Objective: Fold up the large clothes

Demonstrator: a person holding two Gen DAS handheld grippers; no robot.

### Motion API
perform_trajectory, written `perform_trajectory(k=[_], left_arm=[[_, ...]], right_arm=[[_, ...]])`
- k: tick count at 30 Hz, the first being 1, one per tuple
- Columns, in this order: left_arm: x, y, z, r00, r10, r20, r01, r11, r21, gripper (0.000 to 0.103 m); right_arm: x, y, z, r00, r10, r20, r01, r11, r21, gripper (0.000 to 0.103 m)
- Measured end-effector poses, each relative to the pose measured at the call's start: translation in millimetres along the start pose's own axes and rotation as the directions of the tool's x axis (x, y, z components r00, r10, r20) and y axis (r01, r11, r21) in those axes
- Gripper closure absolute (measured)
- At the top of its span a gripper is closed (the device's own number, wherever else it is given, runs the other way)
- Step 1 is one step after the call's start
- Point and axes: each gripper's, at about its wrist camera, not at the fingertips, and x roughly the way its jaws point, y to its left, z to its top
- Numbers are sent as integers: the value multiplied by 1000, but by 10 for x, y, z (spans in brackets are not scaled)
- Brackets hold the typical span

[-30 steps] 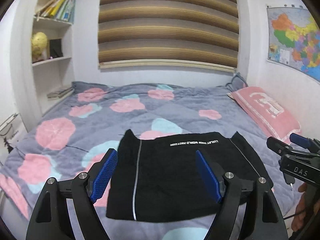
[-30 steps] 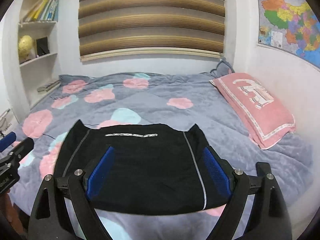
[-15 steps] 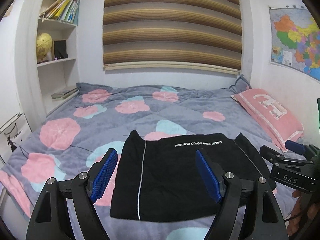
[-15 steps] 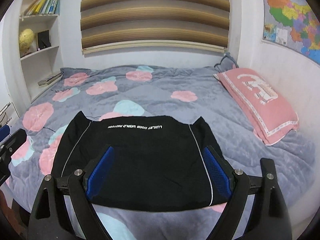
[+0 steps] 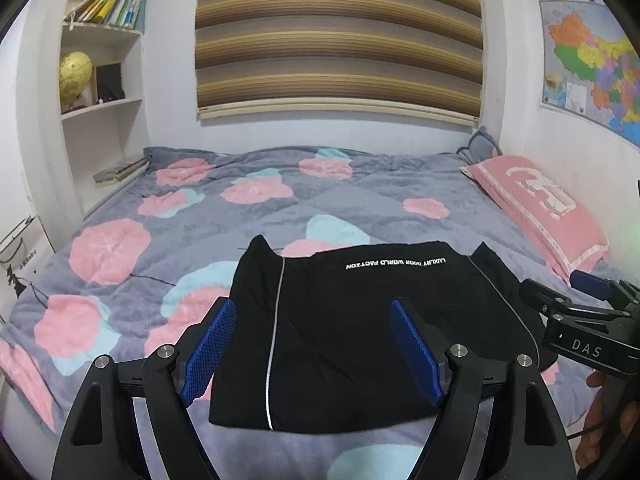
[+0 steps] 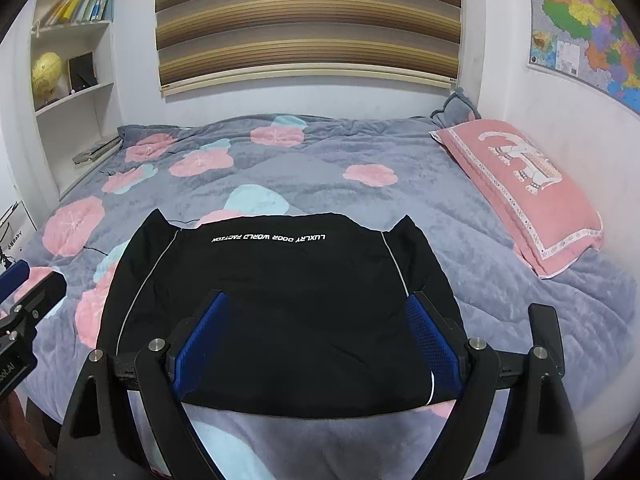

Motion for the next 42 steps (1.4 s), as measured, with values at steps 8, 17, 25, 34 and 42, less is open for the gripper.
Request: perform_trajectory(k=[8, 17, 25, 34, 42], left_arm=[[-15, -18, -10, 1000, -2, 1, 2, 1000, 12, 22], [-33, -53, -38, 1000, -2, -6, 3, 1000, 20, 22], [-42, -59, -37, 1000, -6, -10, 6, 1000, 24, 22], [-52, -73, -37, 1000, -16, -10, 16, 999, 39, 22], [-44, -63, -42, 1000, -18, -9, 18, 999, 38, 22]], right_arm=[[11, 19, -33, 1000, 1, -10, -1, 1000, 0, 12], [2, 17, -60, 1000, 5, -18, -5, 1000, -1, 11], [12, 11, -68, 1000, 9, -22, -9, 1000, 3, 11], [-1, 34, -72, 1000, 7, -26, -7, 1000, 2, 11], [-11, 35, -74, 1000, 10, -30, -10, 1000, 4, 11]])
